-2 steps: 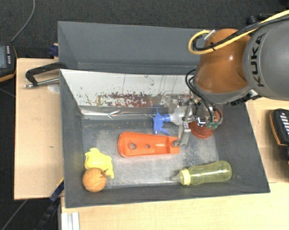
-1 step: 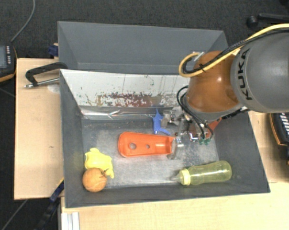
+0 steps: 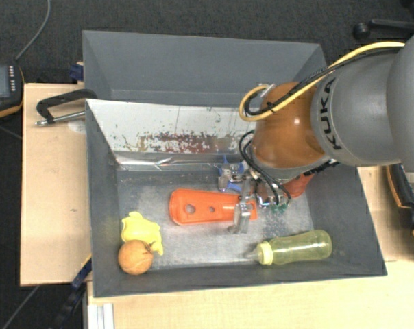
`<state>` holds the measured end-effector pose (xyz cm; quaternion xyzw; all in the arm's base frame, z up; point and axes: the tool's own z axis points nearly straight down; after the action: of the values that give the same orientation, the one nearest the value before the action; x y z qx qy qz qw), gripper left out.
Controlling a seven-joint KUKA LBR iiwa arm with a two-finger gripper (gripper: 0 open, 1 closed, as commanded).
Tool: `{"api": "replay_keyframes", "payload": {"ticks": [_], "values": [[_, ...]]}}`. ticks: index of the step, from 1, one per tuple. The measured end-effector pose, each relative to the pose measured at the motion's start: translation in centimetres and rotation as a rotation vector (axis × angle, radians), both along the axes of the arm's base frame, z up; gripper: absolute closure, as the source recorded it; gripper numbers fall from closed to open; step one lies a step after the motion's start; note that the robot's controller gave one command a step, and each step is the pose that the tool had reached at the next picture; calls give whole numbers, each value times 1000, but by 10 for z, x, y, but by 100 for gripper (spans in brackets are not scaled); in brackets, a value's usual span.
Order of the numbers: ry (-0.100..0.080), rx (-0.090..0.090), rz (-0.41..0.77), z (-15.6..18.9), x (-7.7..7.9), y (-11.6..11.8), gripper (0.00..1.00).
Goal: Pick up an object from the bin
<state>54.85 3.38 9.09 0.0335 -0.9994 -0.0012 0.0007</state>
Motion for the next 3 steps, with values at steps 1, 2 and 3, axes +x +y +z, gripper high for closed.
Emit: {"api": "replay_keyframes", "payload": {"ticks": [1,2,3], "values": [[-9,1,5,-1,5,5,0],[-2,1,167,49,4,10,0],[-21,-2,495,65,5,21,0]]}}
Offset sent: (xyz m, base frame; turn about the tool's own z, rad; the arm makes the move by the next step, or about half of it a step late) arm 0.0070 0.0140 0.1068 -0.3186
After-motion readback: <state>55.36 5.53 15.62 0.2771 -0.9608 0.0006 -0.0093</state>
